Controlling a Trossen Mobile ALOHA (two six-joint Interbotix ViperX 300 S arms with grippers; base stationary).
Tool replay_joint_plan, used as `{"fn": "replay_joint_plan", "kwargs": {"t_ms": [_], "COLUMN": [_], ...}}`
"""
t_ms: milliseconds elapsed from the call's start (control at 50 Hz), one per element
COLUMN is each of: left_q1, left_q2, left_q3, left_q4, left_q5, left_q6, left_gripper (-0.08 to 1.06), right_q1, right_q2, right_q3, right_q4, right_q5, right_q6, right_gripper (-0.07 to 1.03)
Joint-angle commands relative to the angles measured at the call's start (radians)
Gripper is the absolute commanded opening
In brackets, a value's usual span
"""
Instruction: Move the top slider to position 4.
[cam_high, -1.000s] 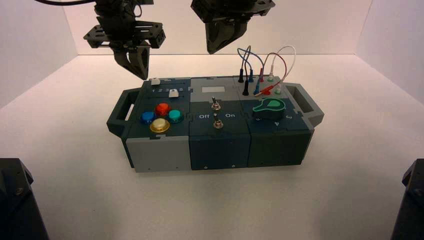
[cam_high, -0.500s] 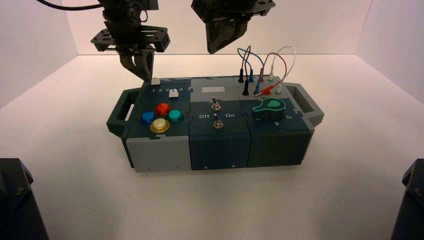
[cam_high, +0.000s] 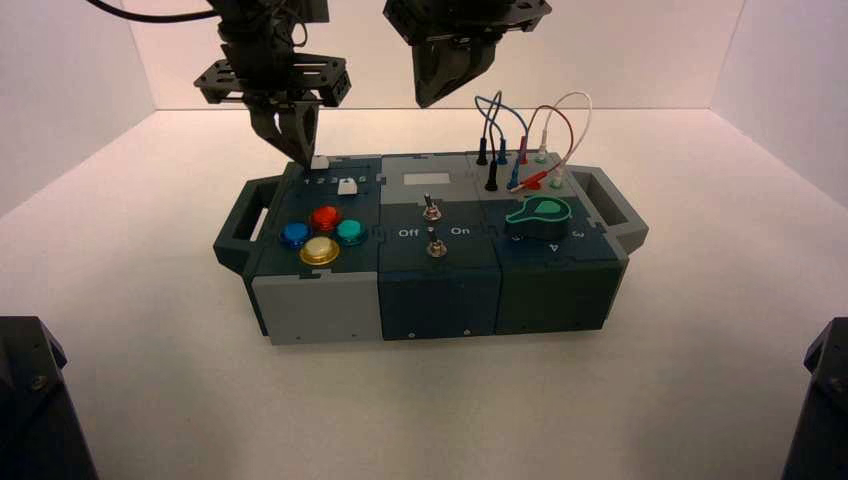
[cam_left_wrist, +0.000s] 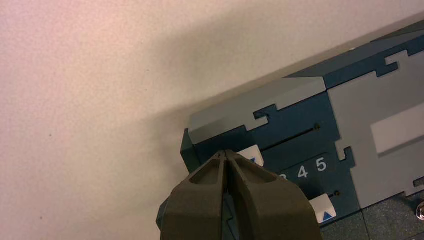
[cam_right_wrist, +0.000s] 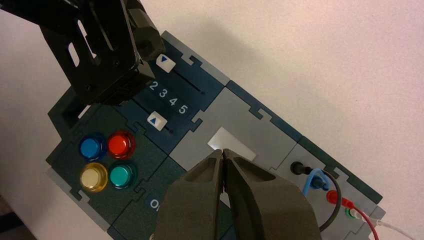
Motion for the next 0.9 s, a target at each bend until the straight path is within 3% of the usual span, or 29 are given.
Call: {"fn": "replay_joint_plan", "kwargs": {"t_ms": [20, 900], "left_q1": [-0.012, -0.049], "left_q2": [-0.012, 0.028], "left_q3": [-0.023, -0.060], "left_q4": [-0.002, -0.012], "left_q5": [-0.002, 0.008], "left_q6": [-0.005, -0.005], "left_gripper": [-0.03, -0.03], "right_q1": [0.000, 0.000], "right_q2": [-0.026, -0.026], "right_q3": [-0.029, -0.029], "right_q4": [0.002, 0.003], "right_q5": [-0.005, -0.005], "right_q6": [0.003, 0.003], "right_gripper": [-0.02, -0.02]}}
